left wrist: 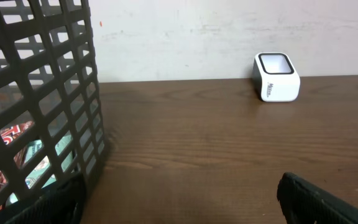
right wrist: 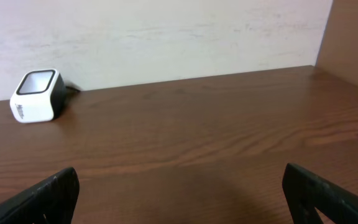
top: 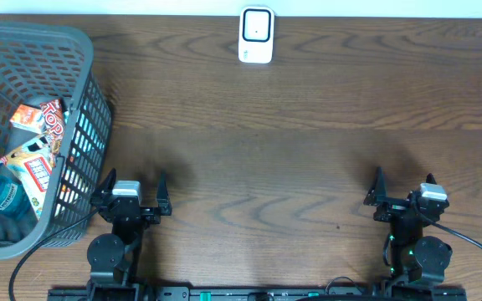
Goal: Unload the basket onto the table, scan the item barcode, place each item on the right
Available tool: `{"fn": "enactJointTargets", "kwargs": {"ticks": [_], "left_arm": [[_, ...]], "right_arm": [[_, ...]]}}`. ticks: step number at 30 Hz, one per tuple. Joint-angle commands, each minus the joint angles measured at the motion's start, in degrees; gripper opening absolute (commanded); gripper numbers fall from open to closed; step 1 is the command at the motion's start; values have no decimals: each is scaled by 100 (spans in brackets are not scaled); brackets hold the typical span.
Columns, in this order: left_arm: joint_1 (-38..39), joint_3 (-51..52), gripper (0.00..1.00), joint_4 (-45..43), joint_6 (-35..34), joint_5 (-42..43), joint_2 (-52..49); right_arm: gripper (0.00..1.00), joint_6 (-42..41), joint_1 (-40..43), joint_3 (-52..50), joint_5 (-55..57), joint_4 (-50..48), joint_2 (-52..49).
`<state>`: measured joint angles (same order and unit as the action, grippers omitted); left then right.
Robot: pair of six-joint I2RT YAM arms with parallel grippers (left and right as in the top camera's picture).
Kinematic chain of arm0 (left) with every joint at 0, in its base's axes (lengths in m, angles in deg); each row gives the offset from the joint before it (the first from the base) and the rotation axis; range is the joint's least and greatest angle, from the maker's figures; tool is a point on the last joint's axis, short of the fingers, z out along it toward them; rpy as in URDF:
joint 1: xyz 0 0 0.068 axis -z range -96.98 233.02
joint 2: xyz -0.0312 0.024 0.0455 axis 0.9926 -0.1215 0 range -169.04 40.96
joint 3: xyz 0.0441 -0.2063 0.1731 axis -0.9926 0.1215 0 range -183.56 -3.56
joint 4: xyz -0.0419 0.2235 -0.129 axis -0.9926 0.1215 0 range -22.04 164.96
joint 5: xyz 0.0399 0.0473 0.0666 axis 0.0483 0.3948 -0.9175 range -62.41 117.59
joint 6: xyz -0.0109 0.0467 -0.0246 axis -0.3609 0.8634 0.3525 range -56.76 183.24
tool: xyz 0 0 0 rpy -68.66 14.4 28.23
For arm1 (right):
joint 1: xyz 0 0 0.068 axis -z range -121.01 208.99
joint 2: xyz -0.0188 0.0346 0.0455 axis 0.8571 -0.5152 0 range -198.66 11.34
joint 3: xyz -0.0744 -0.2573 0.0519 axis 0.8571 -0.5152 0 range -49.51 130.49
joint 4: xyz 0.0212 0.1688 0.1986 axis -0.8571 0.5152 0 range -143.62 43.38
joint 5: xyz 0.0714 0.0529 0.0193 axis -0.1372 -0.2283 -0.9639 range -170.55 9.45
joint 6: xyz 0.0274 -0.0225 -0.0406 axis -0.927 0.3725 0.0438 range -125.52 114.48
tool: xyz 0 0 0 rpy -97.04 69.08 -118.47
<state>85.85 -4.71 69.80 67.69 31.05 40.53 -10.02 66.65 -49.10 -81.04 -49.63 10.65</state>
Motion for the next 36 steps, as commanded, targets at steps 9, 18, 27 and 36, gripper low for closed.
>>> {"fn": "enactJointTargets", "kwargs": {"ticks": [9,18,27,36], "left_arm": [[9,92,98,197,-46,-9,15],[9,92,98,197,-44,-9,15],[9,92,98,199,-46,-9,-4],[9,-538,98,-452,-308,1875,-59]], "right_arm": [[99,-15,37,-9,-50,15,35],[99,-15,37,-9,-50,15,35],[99,-15,39,-9,-50,15,35],[99,-15,37,-9,-50,15,35]]}}
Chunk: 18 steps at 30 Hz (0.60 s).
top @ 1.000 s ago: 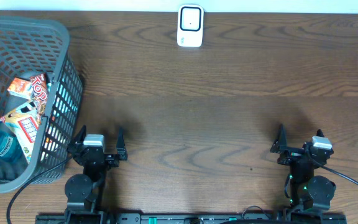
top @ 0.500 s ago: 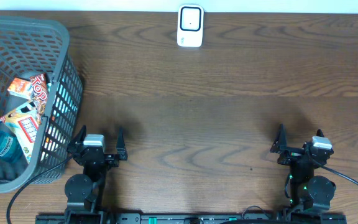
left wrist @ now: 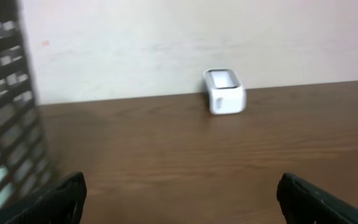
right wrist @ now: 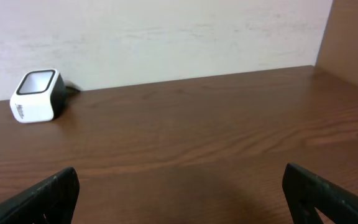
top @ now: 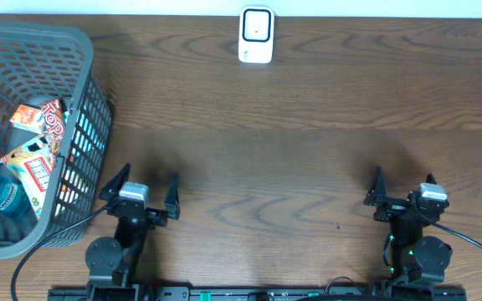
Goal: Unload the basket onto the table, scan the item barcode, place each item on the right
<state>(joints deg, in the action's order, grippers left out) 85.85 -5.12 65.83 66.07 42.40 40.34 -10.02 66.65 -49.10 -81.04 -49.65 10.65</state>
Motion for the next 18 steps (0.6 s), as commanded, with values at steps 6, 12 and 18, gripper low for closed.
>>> {"fn": "enactJointTargets", "kwargs": {"ticks": [6,12,18], "left_arm": [[9,-1838,98,20,-341,813,-1095],[9,-4175,98,918,-575,817,-3233],[9,-6811,98,3335,-549,1888,-4929]], "right_arm": [[99,-15,37,-9,-50,17,35],[99,-15,37,-9,-50,17,35],[99,-15,37,-9,-50,17,35]]}}
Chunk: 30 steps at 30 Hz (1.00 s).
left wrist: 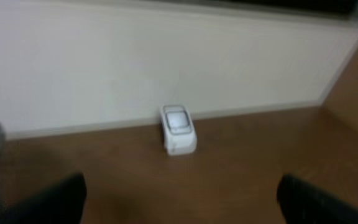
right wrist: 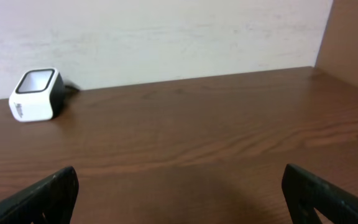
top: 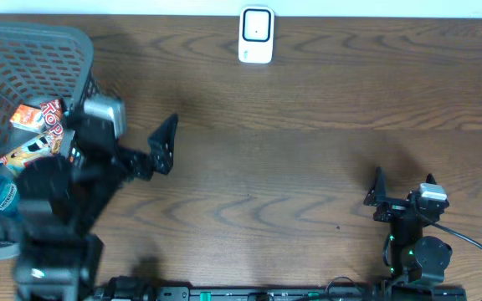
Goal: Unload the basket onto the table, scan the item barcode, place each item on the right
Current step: 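Reach the left gripper into the basket and grasp the teal Listerine bottle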
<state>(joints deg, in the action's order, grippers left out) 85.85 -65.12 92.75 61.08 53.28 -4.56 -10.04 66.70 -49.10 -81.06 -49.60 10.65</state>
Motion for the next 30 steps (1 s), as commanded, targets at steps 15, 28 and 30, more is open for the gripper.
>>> {"fn": "enactJointTargets", "kwargs": {"ticks": [15,28,30], "left_arm": [[-1462,-3604,98,2586,-2319,-2564,-2046],[-3836,-4063,98,4459,-4459,-2627,-3751],[-3974,-4063,98,4513,-3626,-2640,-3873]], "right_arm": [[99,-13,33,-9,-48,13,35],[99,-13,33,-9,-48,13,35],[99,-13,33,-9,-48,13,33]]}}
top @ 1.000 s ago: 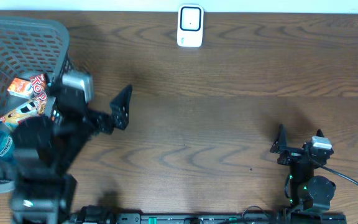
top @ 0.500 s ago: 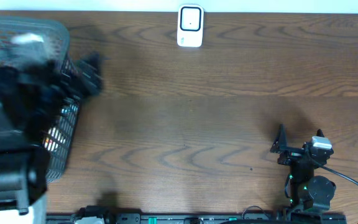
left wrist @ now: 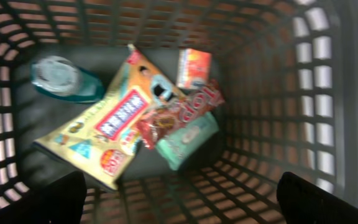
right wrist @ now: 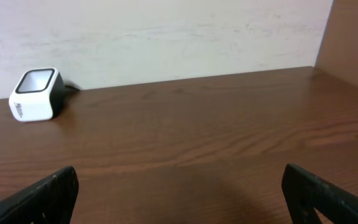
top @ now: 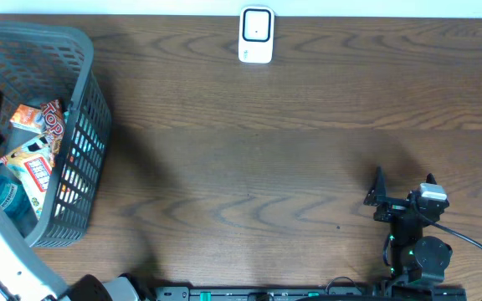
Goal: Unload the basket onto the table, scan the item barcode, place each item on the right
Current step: 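Reach the left gripper into the basket and grasp the teal Listerine bottle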
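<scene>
The grey plastic basket [top: 82, 100] at the table's left holds a yellow snack bag [left wrist: 114, 121], a red wrapped bar [left wrist: 182, 111], a small orange box [left wrist: 194, 67], a teal pack [left wrist: 190, 138] and a blue-labelled bottle [left wrist: 64, 78]. My left gripper [left wrist: 180, 199] hangs open above the basket, looking straight down into it, with nothing between its fingers. The white barcode scanner [top: 256, 35] stands at the back middle and shows as the scanner [right wrist: 37, 94] in the right wrist view. My right gripper [top: 403, 182] rests open at the front right.
The basket's grid walls [left wrist: 272, 93] ring the items on all sides. A pale wall [right wrist: 166, 31] runs behind the scanner. The brown wooden table [top: 291, 159] lies between basket, scanner and right arm.
My left arm has moved from beside the basket, where its camera faced the scanner and wall, to over the basket, with its camera facing down on the items. The right arm is unchanged.
Both grippers first rested open at the table's front edge, the left one next to the basket. The left one then stood turned toward the scanner, then raised beside the basket, and is now above the basket's inside. The right gripper stayed where it was.
</scene>
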Available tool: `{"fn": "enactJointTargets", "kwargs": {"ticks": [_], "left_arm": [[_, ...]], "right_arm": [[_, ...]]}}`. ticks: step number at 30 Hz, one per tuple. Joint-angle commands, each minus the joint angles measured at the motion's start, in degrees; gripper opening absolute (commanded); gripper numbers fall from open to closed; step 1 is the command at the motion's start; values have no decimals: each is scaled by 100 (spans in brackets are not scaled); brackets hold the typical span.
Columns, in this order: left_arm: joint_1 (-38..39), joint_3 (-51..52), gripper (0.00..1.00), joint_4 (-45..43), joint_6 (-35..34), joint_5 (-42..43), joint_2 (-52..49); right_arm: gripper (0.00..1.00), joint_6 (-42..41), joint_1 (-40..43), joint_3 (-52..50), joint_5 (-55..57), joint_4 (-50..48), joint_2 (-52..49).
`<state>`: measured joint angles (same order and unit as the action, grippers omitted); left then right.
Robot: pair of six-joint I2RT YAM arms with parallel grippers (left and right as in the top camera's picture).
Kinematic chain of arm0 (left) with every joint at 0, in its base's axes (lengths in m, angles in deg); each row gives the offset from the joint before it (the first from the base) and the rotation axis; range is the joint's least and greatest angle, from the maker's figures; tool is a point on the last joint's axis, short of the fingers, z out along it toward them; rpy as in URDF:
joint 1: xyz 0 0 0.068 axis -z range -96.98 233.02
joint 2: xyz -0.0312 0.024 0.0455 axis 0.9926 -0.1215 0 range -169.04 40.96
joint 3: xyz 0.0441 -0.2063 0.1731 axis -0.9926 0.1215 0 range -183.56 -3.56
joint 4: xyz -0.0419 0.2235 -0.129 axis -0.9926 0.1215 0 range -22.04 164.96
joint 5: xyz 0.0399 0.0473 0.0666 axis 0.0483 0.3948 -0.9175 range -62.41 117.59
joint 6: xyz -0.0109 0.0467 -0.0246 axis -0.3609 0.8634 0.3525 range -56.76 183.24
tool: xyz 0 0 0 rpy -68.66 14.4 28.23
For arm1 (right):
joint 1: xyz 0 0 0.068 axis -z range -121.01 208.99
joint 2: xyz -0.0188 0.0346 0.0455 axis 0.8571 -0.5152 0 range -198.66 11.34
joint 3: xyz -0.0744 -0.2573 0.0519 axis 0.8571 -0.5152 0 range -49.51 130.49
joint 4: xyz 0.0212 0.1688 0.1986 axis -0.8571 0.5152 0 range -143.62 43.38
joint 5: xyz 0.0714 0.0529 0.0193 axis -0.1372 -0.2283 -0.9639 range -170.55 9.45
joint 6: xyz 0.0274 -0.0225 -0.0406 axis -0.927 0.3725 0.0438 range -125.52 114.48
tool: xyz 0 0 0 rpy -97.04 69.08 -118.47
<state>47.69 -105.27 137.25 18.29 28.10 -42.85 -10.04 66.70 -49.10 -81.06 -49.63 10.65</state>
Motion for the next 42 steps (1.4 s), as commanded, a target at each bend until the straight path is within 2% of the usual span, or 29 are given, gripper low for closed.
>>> {"fn": "enactJointTargets", "kwargs": {"ticks": [1,2,5,8,11,18,26,34,42], "left_arm": [[-214,-48,98,66,1073,-138,-81],[-267,-48,98,131,1266,-247,-105],[-387,-48,98,474,1130,-1097,-153],[-505,-37,98,680,1198,-1547,-262],[-654,-15,98,787,1368,-1569,-457],[-1034,0,98,885,1292,-1561,-1204],[-1088,262,98,885,1279,-1563,-1893],[-1088,1119,98,249,1281,-1561,-1921],[-1088,1237,98,66,1281,-1582,-1921]], "right_arm": [[99,-13,33,-9,-48,15,33],[99,-13,33,-9,-48,15,33],[99,-13,33,-9,-48,15,31],[99,-13,33,-9,-48,15,31],[99,-13,35,-9,-48,15,31],[99,-13,33,-9,-48,15,31],[99,-13,33,-9,-48,15,31],[99,-13,35,-9,-48,13,31],[99,-13,35,-9,-48,15,31]]}}
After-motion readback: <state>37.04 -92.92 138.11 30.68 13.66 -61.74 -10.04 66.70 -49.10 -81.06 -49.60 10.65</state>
